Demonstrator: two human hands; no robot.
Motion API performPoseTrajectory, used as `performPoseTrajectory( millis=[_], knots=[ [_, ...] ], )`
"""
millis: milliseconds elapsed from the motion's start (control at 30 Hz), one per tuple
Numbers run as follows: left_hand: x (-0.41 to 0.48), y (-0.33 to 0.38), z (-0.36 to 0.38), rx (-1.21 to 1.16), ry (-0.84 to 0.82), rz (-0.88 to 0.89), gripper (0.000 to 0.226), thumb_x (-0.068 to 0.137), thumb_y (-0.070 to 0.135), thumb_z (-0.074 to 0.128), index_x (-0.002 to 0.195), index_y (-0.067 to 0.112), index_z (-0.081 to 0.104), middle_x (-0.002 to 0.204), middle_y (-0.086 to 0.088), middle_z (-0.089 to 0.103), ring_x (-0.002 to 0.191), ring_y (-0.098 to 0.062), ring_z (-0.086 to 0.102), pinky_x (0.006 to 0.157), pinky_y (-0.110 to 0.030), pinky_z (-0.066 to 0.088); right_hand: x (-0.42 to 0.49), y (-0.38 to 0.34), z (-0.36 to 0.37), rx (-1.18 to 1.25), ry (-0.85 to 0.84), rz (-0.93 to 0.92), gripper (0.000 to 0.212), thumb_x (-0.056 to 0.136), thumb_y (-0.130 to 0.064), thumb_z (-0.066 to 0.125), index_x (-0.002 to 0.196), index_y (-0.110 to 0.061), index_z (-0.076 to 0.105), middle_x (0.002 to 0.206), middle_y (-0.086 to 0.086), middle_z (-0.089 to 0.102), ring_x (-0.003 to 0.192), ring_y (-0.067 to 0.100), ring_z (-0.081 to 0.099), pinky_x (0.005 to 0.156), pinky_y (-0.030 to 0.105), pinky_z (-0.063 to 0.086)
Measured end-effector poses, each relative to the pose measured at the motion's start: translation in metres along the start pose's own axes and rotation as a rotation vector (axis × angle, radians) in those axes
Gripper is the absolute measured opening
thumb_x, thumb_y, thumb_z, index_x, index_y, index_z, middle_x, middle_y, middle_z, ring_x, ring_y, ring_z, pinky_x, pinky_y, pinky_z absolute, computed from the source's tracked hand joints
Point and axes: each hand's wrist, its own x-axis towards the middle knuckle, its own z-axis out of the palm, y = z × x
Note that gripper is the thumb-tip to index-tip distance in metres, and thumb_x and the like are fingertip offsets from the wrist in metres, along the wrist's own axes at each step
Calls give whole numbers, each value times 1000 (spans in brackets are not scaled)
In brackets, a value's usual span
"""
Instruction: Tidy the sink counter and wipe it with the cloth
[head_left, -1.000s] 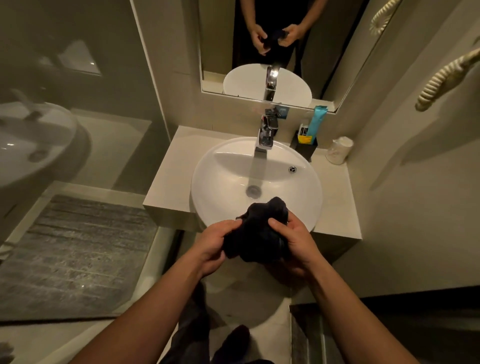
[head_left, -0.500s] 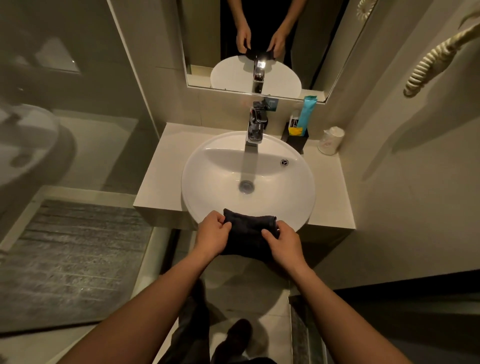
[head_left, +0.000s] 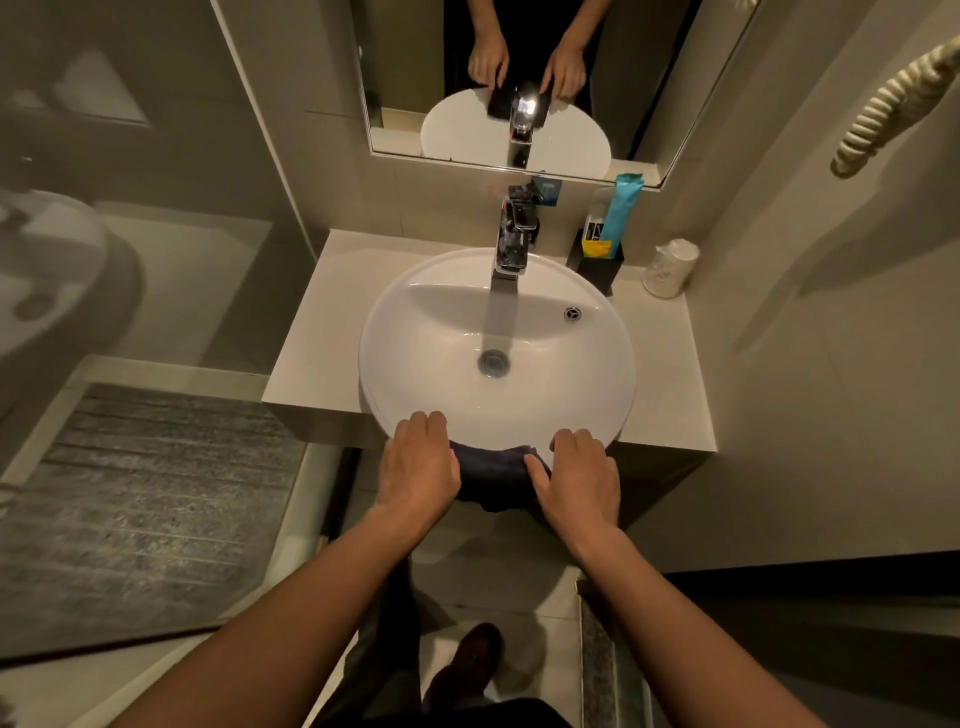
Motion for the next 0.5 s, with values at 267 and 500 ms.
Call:
performPoseTrajectory(
  millis=[267,500],
  knots=[
    [12,-26,18,193,-331,573,77,93,63,47,155,25,22,166,0,23,153,-20,20,125,-44,14,1,16,4,7,-367,-495,81,92,-65,52,157,-24,27,164,1,33,149,20,33,121,40,27],
    [8,-27,15,264,-285,523,82,92,69,39,156,24,16,167,-2,22,154,-21,18,126,-46,13,-3,15,-3,15,-310,-492,81,90,-69,50,155,-25,30,160,-2,40,146,17,37,121,39,25]
  ],
)
